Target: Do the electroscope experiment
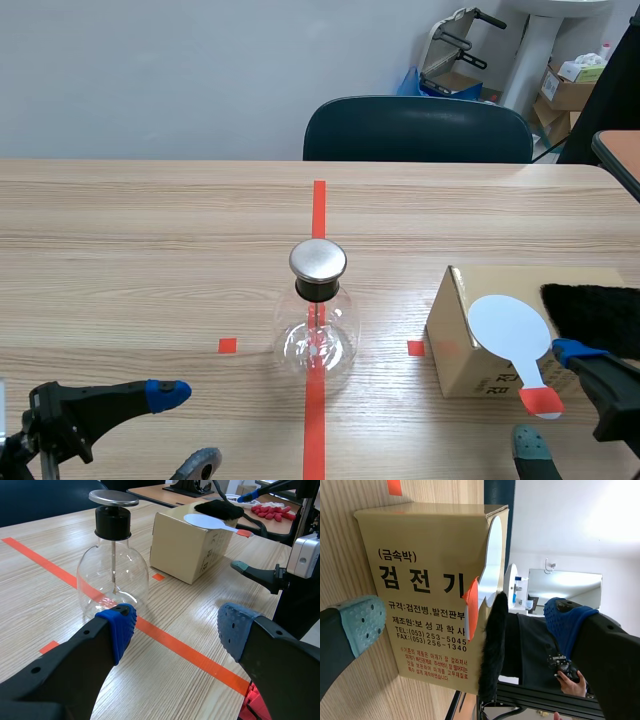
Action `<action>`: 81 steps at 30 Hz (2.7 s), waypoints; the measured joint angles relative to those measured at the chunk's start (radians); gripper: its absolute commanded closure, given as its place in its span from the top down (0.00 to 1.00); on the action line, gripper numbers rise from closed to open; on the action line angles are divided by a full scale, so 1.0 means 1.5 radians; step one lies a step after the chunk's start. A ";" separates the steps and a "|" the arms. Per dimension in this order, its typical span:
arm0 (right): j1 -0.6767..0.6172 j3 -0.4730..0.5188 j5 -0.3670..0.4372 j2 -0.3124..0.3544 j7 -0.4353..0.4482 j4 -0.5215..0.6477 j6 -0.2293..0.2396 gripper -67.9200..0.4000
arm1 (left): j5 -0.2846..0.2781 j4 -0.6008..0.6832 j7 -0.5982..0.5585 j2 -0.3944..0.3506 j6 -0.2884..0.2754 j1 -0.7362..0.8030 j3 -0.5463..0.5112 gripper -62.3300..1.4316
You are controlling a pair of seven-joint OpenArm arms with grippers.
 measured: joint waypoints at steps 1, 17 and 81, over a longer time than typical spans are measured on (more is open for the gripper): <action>0.000 0.000 0.000 0.000 0.000 0.000 0.000 1.00 | 0.000 0.000 0.000 0.000 0.000 0.000 0.000 0.61; 0.000 0.000 0.000 0.000 0.000 0.000 0.000 1.00 | 0.000 0.000 0.000 0.000 0.000 0.000 0.000 0.61; -0.064 0.138 0.918 0.247 -0.005 0.456 0.440 1.00 | -0.180 0.081 0.192 0.072 0.012 0.020 -0.401 0.61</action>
